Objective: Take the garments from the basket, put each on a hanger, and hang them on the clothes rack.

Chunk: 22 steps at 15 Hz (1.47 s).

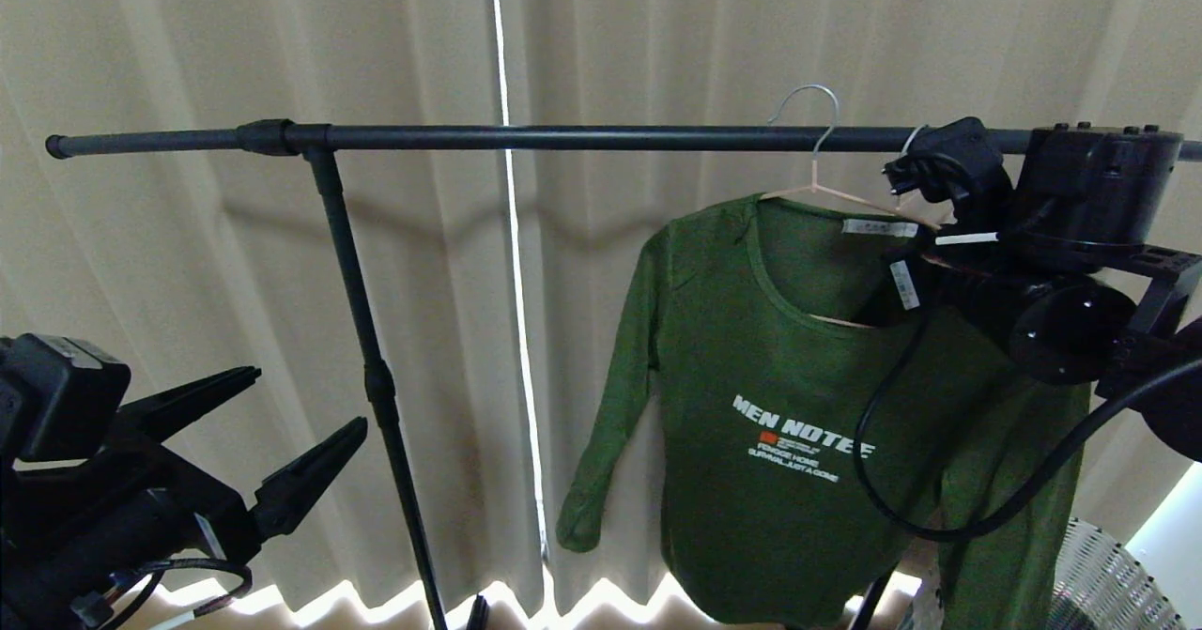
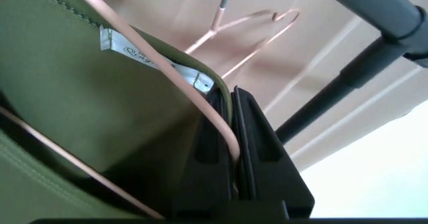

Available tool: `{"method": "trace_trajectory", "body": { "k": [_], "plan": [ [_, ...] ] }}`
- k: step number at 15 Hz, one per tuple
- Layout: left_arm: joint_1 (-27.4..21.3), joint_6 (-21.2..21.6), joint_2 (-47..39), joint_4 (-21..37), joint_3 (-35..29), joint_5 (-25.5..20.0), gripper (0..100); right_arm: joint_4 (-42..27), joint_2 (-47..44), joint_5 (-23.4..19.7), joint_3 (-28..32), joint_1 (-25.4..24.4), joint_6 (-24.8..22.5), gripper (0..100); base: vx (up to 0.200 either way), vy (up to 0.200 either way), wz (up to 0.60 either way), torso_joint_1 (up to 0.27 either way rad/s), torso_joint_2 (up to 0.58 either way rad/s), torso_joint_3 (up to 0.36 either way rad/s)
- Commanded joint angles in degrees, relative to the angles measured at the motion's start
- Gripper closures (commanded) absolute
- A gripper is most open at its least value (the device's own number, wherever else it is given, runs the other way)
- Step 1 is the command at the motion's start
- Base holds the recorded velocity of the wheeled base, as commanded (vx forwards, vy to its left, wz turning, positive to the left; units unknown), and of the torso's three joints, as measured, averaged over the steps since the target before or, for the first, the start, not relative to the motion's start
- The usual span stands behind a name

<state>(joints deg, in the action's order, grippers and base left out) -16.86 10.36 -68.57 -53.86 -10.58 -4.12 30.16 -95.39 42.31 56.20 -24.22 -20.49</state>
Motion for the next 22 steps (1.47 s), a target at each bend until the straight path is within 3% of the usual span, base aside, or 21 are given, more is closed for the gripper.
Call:
{"method": "trace_trajectory", "body": {
  "k": [1,7,15,16,22],
  "plan": [
    [-0.02,0.01,0.02,-0.02,0.03,-0.01,0,0.07,-1.55,0.23,0.84,-0.04,0.01,100,0.000,0.000,0.00,0.000,0.00,0.000],
    [-0.02,0.01,0.11,-0.02,0.03,-0.01,0,-0.10,-5.07,0.23,1.63,-5.66,-0.07,100,0.000,0.000,0.00,0.000,0.00,0.000],
    [-0.10,0.10,0.11,-0.02,0.12,-0.10,0,-0.01,-7.09,0.14,2.86,-9.09,0.01,100,0.000,0.000,0.00,0.000,0.00,0.000],
    [-0.10,0.10,0.11,-0.02,0.12,-0.10,0,0.07,-7.09,0.05,2.78,-9.35,0.10,0,0.000,0.000,0.00,0.000,0.00,0.000],
    [0.07,0.10,0.28,-0.02,0.03,-0.01,0,0.87,-6.30,-1.36,2.07,-11.55,2.39,0,0.000,0.000,0.00,0.000,0.00,0.000]
  ]
}}
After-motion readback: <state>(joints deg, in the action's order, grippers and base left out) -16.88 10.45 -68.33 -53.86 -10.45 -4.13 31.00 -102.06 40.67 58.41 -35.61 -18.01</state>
